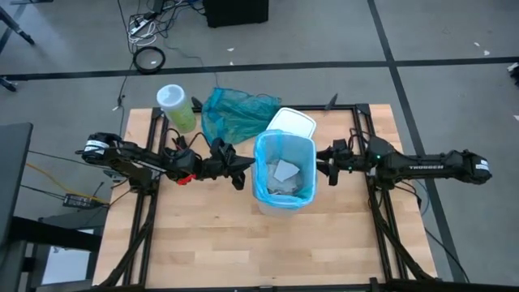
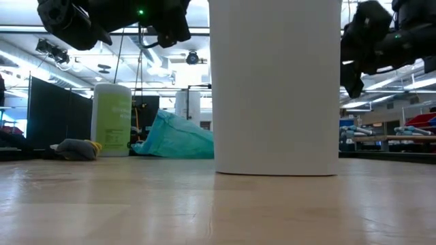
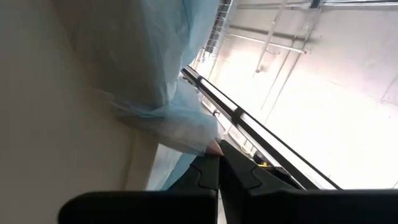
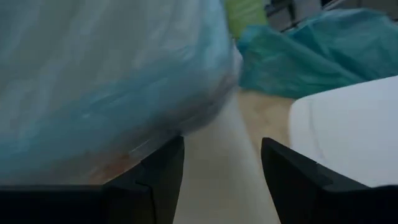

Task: Place trash/remove bag and relplace
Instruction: Remove the light blue trash bag from the white trash bin

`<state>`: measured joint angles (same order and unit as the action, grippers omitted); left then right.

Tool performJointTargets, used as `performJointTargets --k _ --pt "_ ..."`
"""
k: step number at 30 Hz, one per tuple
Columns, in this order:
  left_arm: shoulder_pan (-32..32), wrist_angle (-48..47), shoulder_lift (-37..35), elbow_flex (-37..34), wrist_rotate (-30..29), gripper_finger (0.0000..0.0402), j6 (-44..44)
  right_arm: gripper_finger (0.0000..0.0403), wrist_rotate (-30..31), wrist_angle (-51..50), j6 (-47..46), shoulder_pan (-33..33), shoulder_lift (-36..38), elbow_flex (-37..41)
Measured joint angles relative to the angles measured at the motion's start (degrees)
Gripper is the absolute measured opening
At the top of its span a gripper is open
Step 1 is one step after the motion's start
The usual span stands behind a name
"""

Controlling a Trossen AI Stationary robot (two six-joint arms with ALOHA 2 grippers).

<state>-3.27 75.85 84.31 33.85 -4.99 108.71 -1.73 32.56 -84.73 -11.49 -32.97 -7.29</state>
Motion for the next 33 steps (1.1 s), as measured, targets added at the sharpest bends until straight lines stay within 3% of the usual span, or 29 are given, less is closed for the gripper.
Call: performJointTargets --k 13,23,33 --pt "-0.11 0.98 0.00 0.00 0.17 0.0007 -0.24 0.0201 0.82 -3.03 -6.71 12.06 0.00 0.00" --pt "-0.11 0.91 0.00 0.00 0.66 0.0007 -0.35 0.0200 15.50 -3.08 -2.39 15.31 -0.13 0.00" --pt "-0.11 0.85 0.00 0.00 0.76 0.0007 -0.46 0.0199 16.67 21.47 8.35 15.31 -0.08 -0.01"
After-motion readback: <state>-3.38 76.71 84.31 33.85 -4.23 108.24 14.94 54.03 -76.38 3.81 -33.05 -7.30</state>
